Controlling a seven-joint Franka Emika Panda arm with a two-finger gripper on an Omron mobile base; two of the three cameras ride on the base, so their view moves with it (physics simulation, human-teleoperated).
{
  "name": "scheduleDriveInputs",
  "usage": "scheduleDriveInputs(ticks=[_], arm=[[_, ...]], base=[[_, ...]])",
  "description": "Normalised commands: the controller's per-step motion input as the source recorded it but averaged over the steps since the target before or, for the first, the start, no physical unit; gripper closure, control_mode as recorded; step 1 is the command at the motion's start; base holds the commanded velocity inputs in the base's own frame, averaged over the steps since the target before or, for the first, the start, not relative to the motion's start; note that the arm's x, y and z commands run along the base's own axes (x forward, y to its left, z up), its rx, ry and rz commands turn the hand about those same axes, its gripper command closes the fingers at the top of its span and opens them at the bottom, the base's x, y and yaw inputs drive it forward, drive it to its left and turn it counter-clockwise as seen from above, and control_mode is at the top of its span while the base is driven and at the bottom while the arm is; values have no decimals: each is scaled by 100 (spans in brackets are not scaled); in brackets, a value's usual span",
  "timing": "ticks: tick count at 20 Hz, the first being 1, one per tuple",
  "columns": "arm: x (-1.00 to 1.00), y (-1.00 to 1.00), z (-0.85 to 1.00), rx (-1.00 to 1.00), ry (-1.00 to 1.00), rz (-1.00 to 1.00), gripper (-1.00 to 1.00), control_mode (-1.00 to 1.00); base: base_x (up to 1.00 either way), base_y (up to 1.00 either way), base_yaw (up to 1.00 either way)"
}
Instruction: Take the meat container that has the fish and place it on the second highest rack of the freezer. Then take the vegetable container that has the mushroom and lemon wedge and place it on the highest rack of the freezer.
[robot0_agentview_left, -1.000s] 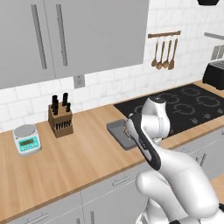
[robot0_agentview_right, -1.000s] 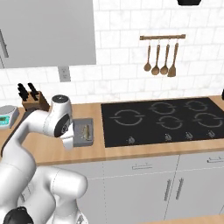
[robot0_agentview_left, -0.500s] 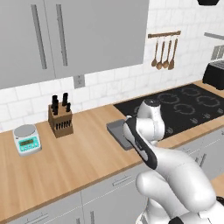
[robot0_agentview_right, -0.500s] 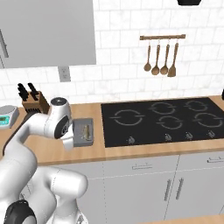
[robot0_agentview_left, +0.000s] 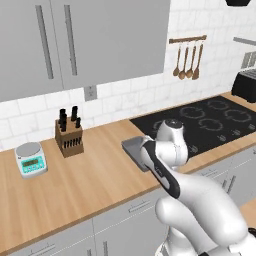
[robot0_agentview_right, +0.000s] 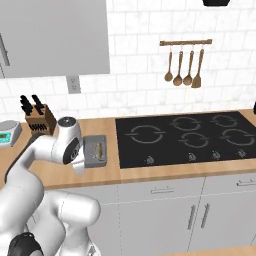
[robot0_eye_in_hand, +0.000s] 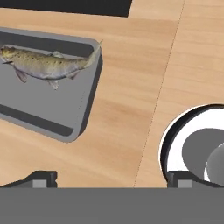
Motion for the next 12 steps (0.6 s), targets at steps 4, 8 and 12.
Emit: scheduleDriveInputs(ticks=[4,8,12], arm=[[0,0,-15,0,-3,0,-100,-100],[5,0,-12,0,-1,0,-100,-100],[25,0,-5,0,0,0,-100,-100]], base=[[0,0,0],[0,0,0],[0,0,0]])
